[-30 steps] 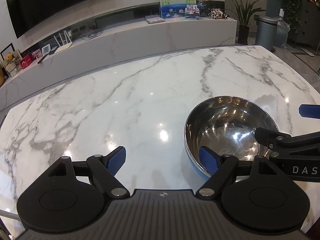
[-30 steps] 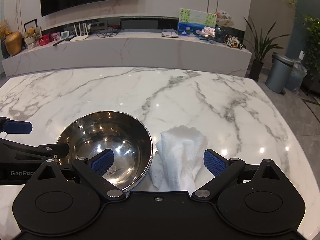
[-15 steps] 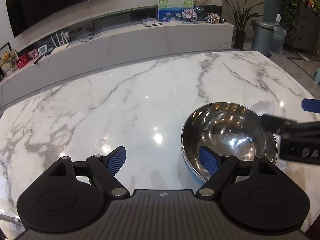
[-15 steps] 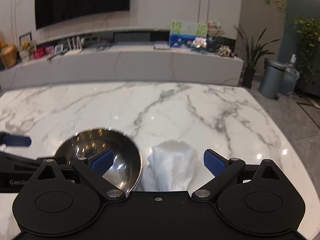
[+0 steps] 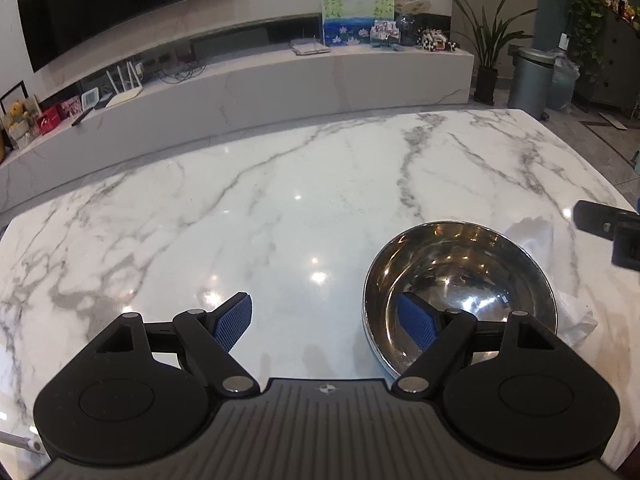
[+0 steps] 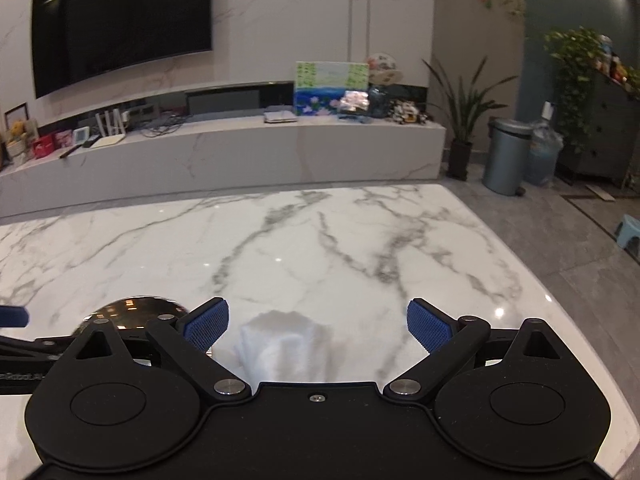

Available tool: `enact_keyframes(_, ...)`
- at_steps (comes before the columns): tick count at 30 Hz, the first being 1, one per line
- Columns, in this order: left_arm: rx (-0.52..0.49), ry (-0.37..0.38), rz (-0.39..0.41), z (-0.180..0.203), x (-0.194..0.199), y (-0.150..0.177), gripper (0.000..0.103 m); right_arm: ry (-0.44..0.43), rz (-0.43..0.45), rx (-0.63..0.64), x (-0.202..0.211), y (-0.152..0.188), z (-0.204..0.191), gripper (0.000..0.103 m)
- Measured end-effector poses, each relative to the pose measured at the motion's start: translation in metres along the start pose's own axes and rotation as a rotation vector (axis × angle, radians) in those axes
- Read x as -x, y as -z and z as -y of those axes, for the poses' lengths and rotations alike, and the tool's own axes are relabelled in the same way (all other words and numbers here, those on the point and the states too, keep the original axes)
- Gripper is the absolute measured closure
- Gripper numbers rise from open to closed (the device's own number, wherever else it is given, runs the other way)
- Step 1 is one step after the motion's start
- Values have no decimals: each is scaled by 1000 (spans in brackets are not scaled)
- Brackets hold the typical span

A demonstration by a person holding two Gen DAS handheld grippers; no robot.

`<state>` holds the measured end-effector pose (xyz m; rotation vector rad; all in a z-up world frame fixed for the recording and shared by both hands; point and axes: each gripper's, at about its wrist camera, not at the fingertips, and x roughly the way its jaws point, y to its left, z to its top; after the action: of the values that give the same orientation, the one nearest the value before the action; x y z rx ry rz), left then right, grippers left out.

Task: Clean bowl
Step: 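Grasp the white paper towel with the right gripper while the left gripper grips the bowl rim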

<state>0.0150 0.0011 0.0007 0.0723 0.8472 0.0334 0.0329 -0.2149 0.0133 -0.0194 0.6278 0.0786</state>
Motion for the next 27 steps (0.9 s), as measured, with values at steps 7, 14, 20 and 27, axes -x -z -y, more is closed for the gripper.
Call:
enact_keyframes(7, -44, 6, -31, 9, -6, 4, 31, -56, -86, 0, -15, 10, 12, 40)
enact_keyframes(14, 44, 108, -105, 4, -15, 9, 40, -159, -169, 18, -27, 23, 4, 55)
enact_keyframes(20, 81, 165, -166, 0, -20, 11, 59, -189, -227, 17, -35, 30, -4, 60)
enact_keyframes(27, 97, 194, -185, 0, -23, 9, 74, -205, -280, 31, -47, 39, -11, 69)
